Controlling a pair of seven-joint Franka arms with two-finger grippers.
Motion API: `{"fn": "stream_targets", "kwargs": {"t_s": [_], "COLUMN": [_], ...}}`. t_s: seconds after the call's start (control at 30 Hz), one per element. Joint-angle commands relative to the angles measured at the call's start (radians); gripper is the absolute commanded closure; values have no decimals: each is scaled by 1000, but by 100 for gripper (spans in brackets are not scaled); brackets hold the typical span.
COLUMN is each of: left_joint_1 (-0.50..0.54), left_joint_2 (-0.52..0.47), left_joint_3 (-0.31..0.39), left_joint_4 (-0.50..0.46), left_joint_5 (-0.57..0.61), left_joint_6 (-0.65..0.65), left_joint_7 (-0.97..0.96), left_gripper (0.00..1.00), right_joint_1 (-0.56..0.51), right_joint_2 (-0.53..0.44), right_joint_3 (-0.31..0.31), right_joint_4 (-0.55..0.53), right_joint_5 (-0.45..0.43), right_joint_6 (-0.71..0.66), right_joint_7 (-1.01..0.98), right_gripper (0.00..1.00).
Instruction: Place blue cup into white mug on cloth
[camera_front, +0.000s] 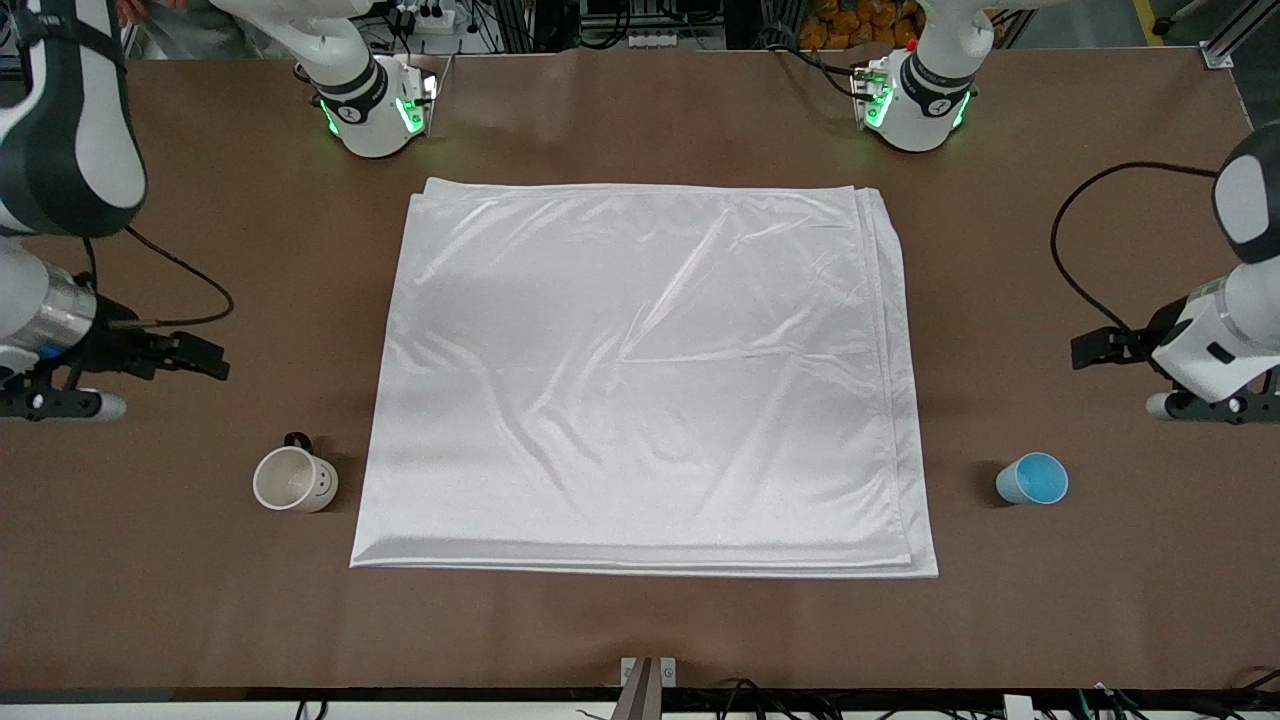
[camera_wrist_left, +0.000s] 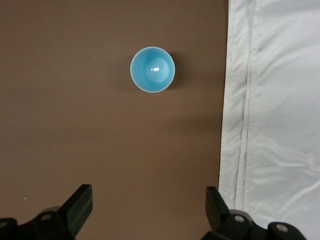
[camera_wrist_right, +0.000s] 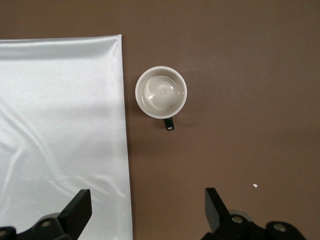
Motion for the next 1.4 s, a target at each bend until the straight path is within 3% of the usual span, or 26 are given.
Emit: {"fn": "stream_targets", "kwargs": {"t_s": [0.0,0.3,0.5,1.07,1.37], "left_joint_1": [10,7,8,48,59], "left_joint_2": [94,175,250,420,463], "left_joint_3": [-2,-2,9,25,25], "left_joint_4": [80,150,206,204,199], "left_joint_5": [24,24,22,19,18], "left_joint_6": [22,48,120,373,410], "left_joint_7": [36,68,100,100,102], "left_gripper": [0,0,0,0,0], "right_joint_1": [5,0,3,0,0], "right_joint_2": [90,202,227,308,349], "right_joint_3": [-2,-2,-2,-2,-2], "right_joint_4": [16,5,-81,-113,-111], "right_joint_5": [16,16,15,15,13], "right_joint_6": [63,163,302,404,479], "right_joint_7": [5,-17,-24,-26,-27], "right_gripper": [0,0,0,6,15]}}
